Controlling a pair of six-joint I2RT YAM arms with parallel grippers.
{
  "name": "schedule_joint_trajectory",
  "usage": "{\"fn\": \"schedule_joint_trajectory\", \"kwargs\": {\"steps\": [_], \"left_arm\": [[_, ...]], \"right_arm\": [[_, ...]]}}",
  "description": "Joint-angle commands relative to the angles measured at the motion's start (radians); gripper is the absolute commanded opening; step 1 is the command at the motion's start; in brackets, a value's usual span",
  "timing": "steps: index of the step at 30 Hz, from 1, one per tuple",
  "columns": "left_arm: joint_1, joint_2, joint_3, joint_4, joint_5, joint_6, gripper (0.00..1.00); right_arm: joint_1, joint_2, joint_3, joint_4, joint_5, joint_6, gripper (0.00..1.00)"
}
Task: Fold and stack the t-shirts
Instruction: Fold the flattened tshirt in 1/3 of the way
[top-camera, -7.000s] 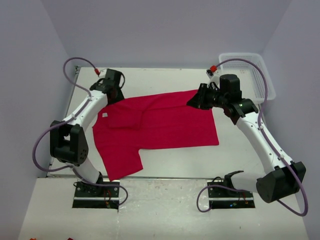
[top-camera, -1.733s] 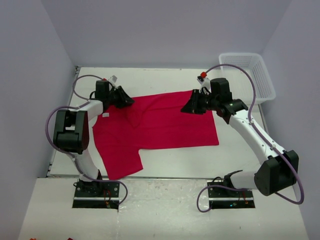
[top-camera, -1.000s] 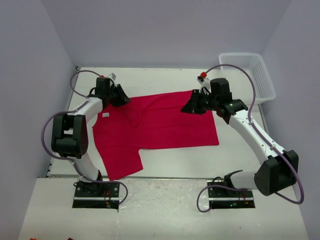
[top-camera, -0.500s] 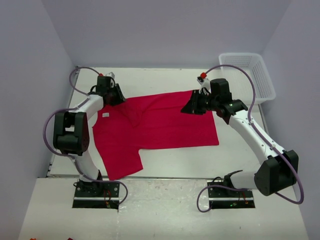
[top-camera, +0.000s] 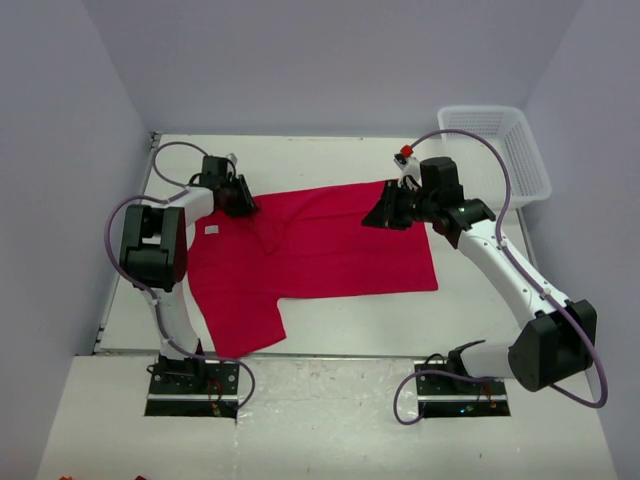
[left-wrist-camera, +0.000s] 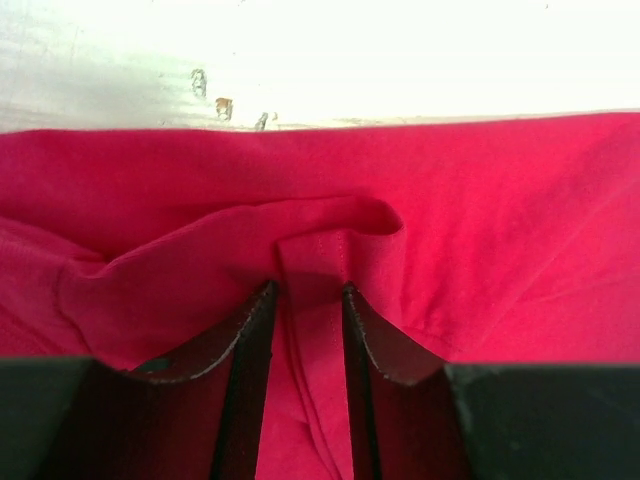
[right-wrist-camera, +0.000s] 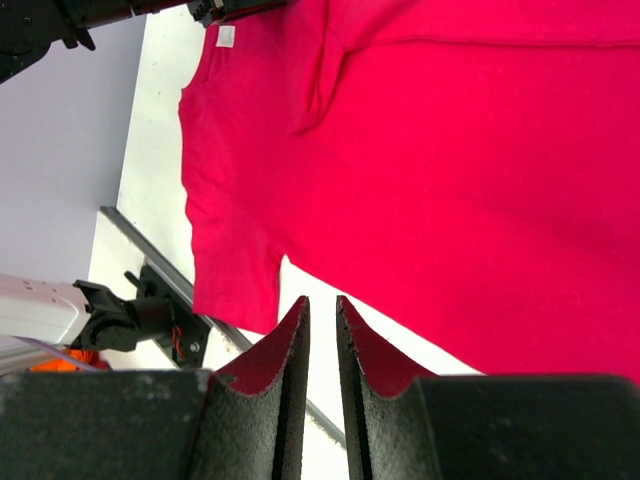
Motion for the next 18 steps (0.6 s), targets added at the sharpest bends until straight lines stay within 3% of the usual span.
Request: {"fn": "schedule_joint_trajectory", "kwargs": {"steps": [1,10,14,18], "left_arm": [[0.007,0.01,0.041,0.056,0.04,0.002,0.34],[0.007,-0.016,0.013,0.074,0.052,-0.006,0.19],[0.007,-0.019,0.015,0.071,0.052,-0.005,0.0],[0.007,-0.018,0.02,0.073,0.055,-0.005,0.0]], "right_arm": [[0.006,-0.004,0.045,-0.009,0.008,-0.016,0.18],[0.004,0.0,0.028,0.011,0.0,-0.007,0.18],[0.006,0.001,0.026,0.008,-0.003,-0.006,0.18],[0.006,-0.005,0.023,0.01,-0.004,-0.004,0.18]]}}
